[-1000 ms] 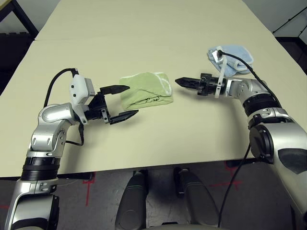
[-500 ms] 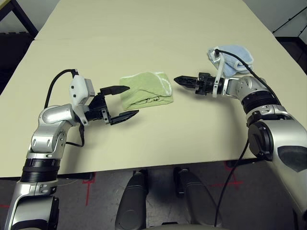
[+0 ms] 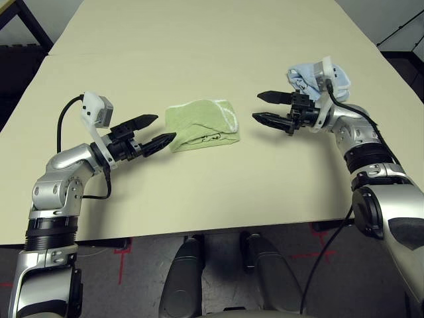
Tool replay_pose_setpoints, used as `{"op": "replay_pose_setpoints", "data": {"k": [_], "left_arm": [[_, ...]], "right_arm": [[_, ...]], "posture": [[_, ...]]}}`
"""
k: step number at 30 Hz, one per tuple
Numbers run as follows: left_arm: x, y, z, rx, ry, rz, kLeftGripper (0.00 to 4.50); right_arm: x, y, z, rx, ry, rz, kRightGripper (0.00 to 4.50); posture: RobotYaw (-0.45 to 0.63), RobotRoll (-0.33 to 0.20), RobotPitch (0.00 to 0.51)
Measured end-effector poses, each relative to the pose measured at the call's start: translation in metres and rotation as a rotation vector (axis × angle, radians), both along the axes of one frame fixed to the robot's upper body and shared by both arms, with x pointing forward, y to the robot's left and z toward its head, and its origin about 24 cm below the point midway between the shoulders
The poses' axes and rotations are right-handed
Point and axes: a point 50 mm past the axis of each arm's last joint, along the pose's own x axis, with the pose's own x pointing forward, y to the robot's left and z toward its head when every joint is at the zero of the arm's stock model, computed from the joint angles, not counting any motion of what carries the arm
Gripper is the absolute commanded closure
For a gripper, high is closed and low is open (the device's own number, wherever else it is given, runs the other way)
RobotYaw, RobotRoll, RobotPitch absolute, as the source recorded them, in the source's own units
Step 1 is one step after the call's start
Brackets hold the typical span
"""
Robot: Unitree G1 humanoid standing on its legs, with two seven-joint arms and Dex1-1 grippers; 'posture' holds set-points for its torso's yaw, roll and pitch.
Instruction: Fold the towel and set it aside.
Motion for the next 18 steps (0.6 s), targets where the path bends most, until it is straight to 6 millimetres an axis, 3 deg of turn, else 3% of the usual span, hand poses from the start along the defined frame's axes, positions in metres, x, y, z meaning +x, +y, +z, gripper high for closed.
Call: {"op": "replay_pose_setpoints", "data": {"k": [7,11,18], "left_arm": [[0.006,-0.014,-0.013,-0.195,0.325,0.044,0.0],[0.015,-0.024,-0.011,-0.352,0.456,0.091,0.0],[0.02,-0.019,-0.005,-0.409,0.602,0.153,0.0]], "right_arm": [[-0.005,-0.006,-0.011,-0.083,-0.039,0.039,0.03],[-0.005,-0.002,-0.011,-0.076,-0.042,0.05,0.03],[-0.005,0.002,-0.011,-0.072,-0.045,0.061,0.03]], "posture": [[0.02,0.0,0.203],[0.02,0.0,0.204],[0.01,0.0,0.207]]}}
